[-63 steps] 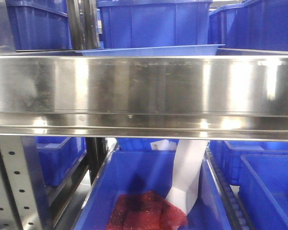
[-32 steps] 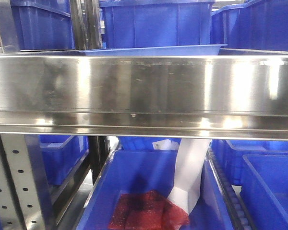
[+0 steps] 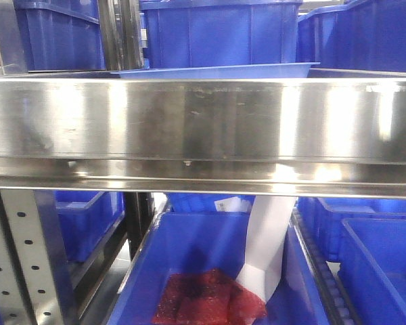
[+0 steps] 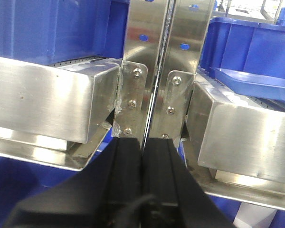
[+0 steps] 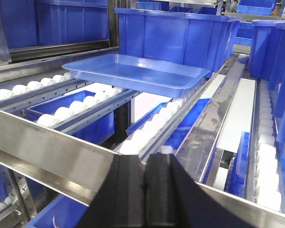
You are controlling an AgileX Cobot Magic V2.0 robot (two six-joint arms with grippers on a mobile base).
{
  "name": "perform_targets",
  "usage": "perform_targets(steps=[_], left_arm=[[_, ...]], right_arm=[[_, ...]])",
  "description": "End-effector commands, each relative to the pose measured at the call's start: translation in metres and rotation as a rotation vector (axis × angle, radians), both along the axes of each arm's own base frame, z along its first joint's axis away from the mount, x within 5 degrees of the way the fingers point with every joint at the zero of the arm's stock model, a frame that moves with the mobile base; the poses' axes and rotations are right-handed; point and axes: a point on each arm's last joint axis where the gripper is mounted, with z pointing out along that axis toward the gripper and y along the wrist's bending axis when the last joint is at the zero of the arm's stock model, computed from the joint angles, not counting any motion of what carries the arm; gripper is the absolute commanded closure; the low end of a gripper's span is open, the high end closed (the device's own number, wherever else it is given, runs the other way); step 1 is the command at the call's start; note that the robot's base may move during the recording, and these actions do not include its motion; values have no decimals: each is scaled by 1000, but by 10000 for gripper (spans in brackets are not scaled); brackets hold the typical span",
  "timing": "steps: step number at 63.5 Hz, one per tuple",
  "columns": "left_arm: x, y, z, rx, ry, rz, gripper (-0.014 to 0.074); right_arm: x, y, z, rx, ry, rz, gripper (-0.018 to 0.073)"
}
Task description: Grab blue tray and place on right shelf
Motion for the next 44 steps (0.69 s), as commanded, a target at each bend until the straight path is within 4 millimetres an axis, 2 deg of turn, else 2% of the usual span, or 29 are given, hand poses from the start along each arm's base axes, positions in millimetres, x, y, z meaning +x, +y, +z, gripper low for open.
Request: perform_targets(steps=[1, 44], left_arm=[[0, 1, -1, -4, -79, 10, 645], [0, 1, -1, -4, -79, 10, 645]], right_arm=[[0, 0, 17, 17, -107, 7, 504], [1, -1, 13, -10, -107, -13, 504]])
